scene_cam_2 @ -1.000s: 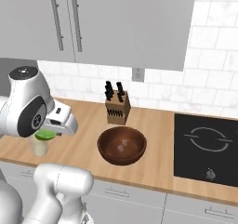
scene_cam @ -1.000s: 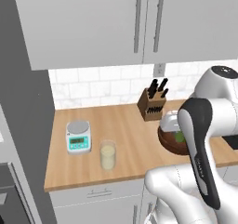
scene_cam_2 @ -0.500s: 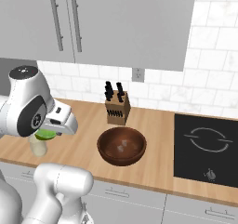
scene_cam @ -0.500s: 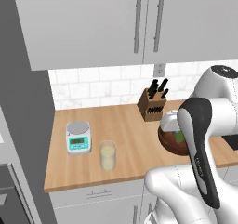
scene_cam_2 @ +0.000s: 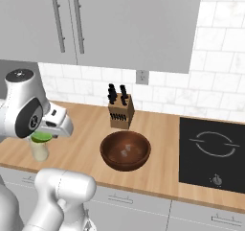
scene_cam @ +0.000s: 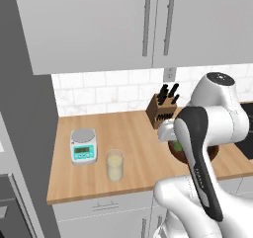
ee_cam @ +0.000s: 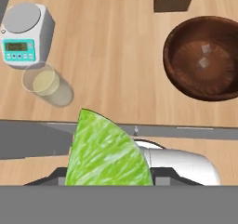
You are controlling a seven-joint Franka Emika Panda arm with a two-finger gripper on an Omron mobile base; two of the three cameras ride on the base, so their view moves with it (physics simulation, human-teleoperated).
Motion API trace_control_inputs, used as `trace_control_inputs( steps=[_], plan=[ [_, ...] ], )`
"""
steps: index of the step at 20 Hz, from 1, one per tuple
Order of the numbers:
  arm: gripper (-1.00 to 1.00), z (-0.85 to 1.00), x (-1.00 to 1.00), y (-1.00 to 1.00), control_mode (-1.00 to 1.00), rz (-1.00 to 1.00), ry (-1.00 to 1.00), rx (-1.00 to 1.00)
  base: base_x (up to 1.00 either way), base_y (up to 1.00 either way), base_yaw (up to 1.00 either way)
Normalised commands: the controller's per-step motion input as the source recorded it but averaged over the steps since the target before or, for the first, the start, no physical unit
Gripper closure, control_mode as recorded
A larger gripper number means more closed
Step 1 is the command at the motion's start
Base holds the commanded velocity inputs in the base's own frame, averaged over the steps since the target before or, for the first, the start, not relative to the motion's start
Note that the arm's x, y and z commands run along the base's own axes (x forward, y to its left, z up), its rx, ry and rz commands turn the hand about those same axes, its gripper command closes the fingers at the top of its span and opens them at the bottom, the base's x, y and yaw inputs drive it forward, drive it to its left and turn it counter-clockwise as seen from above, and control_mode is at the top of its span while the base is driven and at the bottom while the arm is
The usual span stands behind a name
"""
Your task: Grab a lemon wedge from the fridge and one ice cube from the ice bowl, and put them in the glass of lemonade.
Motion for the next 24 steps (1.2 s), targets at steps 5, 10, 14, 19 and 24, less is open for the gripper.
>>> trace_control_inputs(
  steps=[5, 10, 14, 19, 24],
  plan=[
    [1.0, -0.28, 0.49, 0.92, -1.0, 0.04, 0.0, 0.0, 0.0, 0.0, 0.0],
    [1.0, -0.24, 0.75, 0.89, -1.0, 0.0, 0.02, -0.03, 0.0, 0.0, 0.0],
    [1.0, -0.41, 0.89, 0.8, -1.0, 0.0, 0.08, -0.05, 0.0, 0.0, 0.0],
    [1.0, -0.61, 0.55, 0.5, -1.0, 0.02, 0.23, -0.06, 0.0, 0.0, 0.0],
    [1.0, -0.22, 0.02, 0.14, -1.0, 0.01, 0.11, -0.03, 0.0, 0.0, 0.0]
  ],
)
